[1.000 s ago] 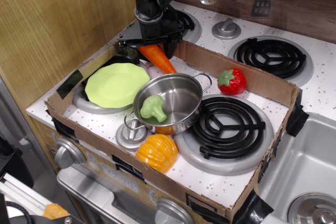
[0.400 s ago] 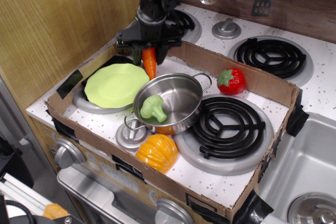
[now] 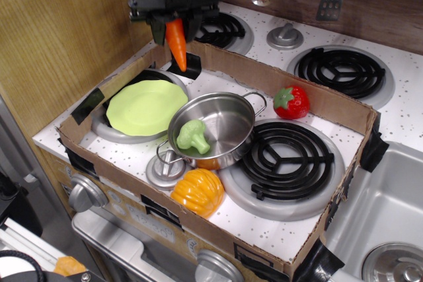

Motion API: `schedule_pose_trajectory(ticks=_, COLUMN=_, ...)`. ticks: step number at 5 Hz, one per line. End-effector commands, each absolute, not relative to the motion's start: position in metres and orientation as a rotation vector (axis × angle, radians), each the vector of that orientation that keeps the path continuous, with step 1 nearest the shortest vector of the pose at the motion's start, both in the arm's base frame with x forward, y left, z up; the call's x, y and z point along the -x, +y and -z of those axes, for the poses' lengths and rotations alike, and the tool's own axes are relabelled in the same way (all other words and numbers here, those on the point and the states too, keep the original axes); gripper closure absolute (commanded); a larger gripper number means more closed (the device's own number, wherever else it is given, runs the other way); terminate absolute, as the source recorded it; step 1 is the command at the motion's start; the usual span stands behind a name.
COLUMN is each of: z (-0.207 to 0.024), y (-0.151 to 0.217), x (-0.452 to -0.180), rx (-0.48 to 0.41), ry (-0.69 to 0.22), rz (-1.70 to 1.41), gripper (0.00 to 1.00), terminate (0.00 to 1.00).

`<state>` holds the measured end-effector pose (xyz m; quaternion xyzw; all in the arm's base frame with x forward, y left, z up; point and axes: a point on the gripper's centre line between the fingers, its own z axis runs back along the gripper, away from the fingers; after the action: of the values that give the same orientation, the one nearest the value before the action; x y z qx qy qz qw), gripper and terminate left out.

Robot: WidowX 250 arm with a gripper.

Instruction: Put carrot on plate

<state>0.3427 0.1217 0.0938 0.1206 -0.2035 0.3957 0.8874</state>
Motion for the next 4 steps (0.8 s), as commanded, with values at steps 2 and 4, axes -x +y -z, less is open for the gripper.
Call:
schedule_pose_trajectory(ticks=2, z=-0.094, y=0.150, x=-0.266, rx=-0.112, ry=-0.120, rz=-0.612, gripper=1.00, terminate=0.00)
schedule_pose_trajectory(ticks=4, z=-0.087, y=0.139, x=-0.243, rx=-0.085, ry=0.107, rz=-0.310, gripper=1.00, terminate=0.00)
